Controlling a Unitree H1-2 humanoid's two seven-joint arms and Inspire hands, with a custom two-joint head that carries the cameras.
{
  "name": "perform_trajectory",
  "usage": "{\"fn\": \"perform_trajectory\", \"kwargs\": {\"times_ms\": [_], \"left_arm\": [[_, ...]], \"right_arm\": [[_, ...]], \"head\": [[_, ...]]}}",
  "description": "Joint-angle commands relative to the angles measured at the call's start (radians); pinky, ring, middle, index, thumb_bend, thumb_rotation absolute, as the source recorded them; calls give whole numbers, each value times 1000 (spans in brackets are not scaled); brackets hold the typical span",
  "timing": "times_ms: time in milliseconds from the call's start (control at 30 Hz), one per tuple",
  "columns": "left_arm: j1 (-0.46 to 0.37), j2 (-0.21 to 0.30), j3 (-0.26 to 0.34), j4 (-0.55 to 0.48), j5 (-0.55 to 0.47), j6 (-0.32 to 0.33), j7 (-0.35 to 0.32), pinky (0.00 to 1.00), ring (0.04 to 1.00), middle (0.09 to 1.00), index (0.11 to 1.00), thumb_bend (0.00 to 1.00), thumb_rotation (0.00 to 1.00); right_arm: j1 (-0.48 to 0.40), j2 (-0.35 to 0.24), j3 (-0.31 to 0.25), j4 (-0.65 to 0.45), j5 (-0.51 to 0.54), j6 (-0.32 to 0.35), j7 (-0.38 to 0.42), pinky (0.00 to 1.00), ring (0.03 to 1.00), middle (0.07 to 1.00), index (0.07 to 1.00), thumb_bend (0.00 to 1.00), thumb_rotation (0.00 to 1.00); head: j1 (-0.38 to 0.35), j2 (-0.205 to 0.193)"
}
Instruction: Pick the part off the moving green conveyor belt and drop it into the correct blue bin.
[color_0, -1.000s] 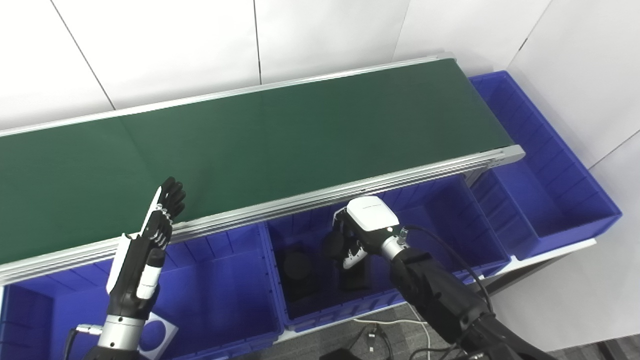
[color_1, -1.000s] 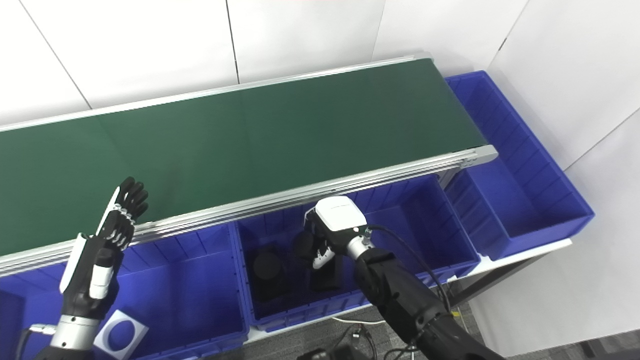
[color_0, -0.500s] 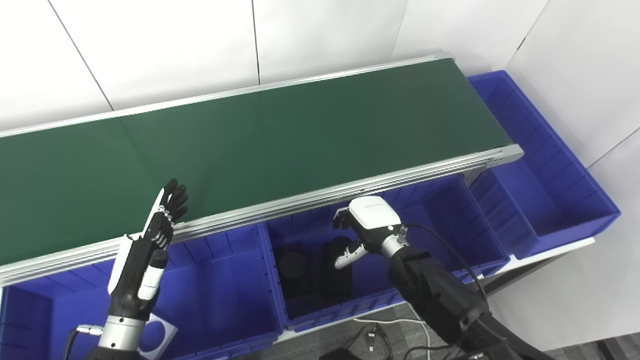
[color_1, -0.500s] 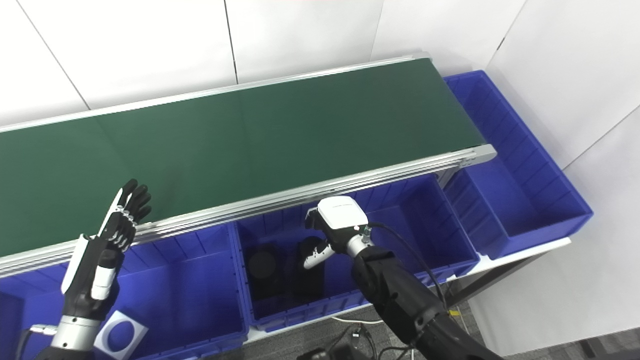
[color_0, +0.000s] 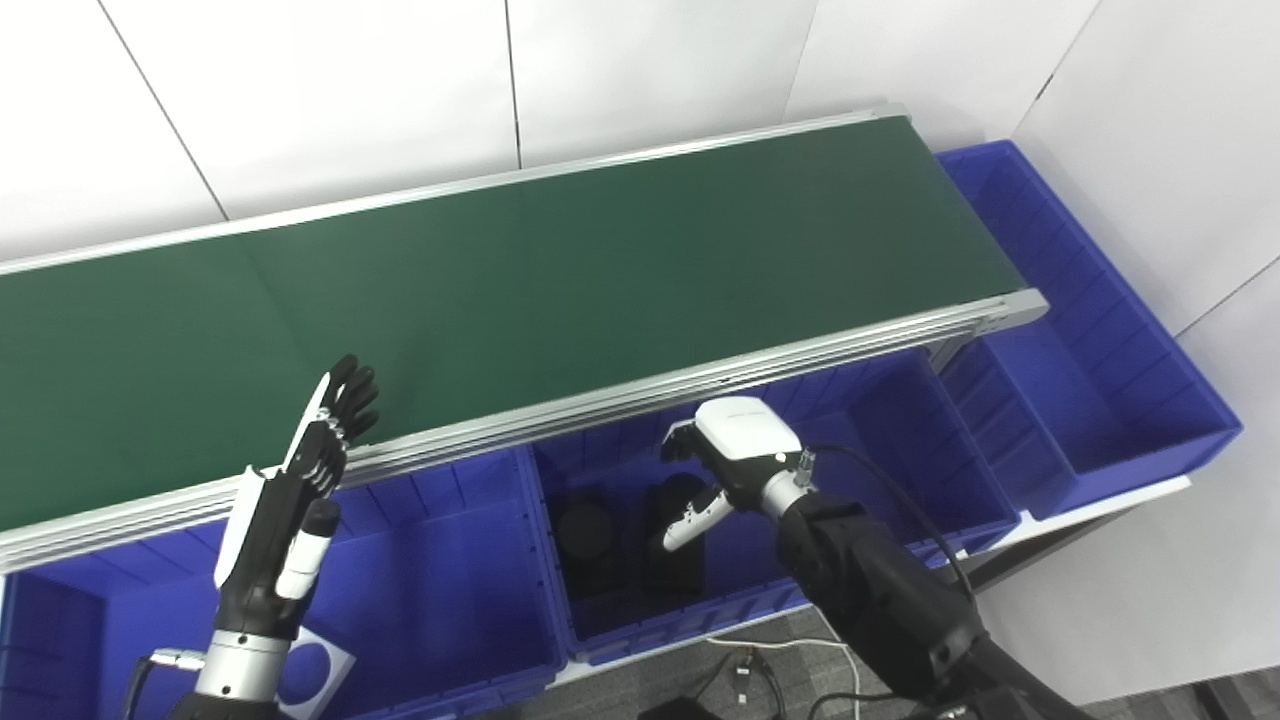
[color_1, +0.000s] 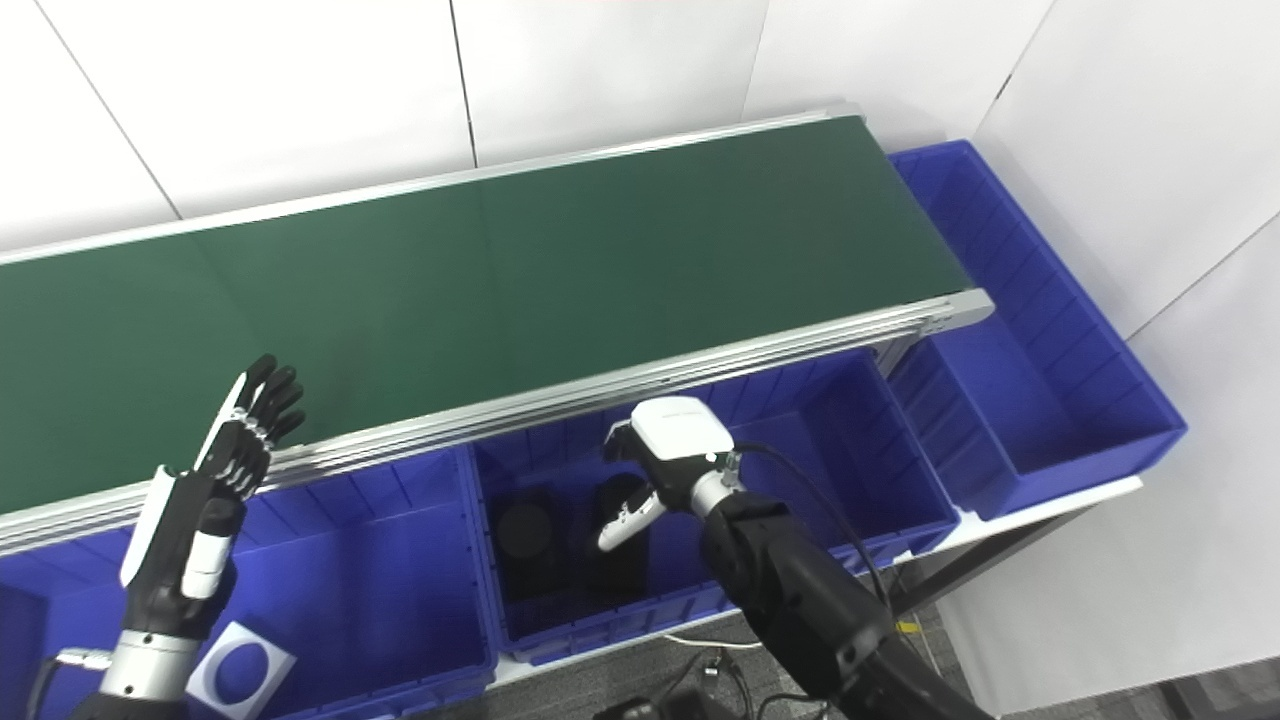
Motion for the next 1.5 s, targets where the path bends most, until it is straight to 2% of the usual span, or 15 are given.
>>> {"fn": "perform_trajectory", "kwargs": {"times_ms": [0,67,167,400,533,667,700,800,833,967,1000,1033,1133,1300,1467], "left_arm": [[-4,-2,-4,-30,14,-22,20,909,943,957,973,681,1000],[-4,-3,-8,-31,19,-23,26,907,941,953,971,666,1000],[-5,-7,-15,-31,31,-22,35,906,941,954,967,670,1000],[-12,-10,-41,-30,47,-22,45,900,933,944,964,657,1000],[-10,-12,-54,-22,62,-23,61,903,940,947,969,647,1000],[-6,-20,-69,-25,71,-23,77,909,940,947,973,629,1000],[-4,-23,-74,-25,72,-23,82,913,941,949,973,620,1000],[-1,-25,-90,-26,72,-24,95,927,948,952,974,594,1000],[-1,-23,-95,-22,70,-23,99,930,949,953,974,586,1000],[2,-8,-113,-10,65,-23,114,929,956,966,970,549,1000],[4,-5,-115,-10,65,-24,117,925,956,967,969,550,1000],[7,-1,-119,-10,69,-24,122,925,955,967,969,551,1000],[18,9,-137,-1,79,-24,145,933,956,967,970,544,1000],[39,19,-169,15,86,-24,185,941,959,955,960,570,1000],[52,36,-193,15,95,-24,214,938,961,952,959,674,1000]], "right_arm": [[13,-13,-9,-96,12,4,15,398,540,644,663,984,506],[41,-3,-24,-170,43,-2,21,385,509,612,646,974,493],[79,20,-44,-279,93,5,42,414,526,615,645,963,501],[127,60,-52,-417,138,-7,69,423,509,585,643,934,545],[146,68,-63,-460,195,-57,44,393,479,560,631,914,540],[162,83,-100,-452,308,-164,-41,383,474,584,655,892,532],[166,88,-110,-443,338,-191,-62,392,482,593,667,890,538],[172,117,-133,-412,405,-262,-123,414,513,626,688,886,588],[169,141,-140,-382,445,-311,-158,418,520,634,692,885,601],[160,226,-150,-263,551,-456,-253,510,637,752,748,837,731],[159,243,-150,-237,562,-481,-268,546,669,782,766,842,801],[159,269,-149,-203,581,-507,-285,549,672,785,767,843,807],[160,331,-147,-85,630,-601,-327,667,752,826,850,881,882],[149,359,-145,74,664,-748,-363,808,860,895,903,901,951],[144,339,-123,142,699,-764,-399,859,886,904,901,886,957]], "head": [[17,2],[32,4],[55,7],[110,5],[150,5],[223,0],[262,-6],[279,-12],[288,-23],[304,-53],[304,-53],[317,-73],[380,-119],[447,-153],[516,-176]]}}
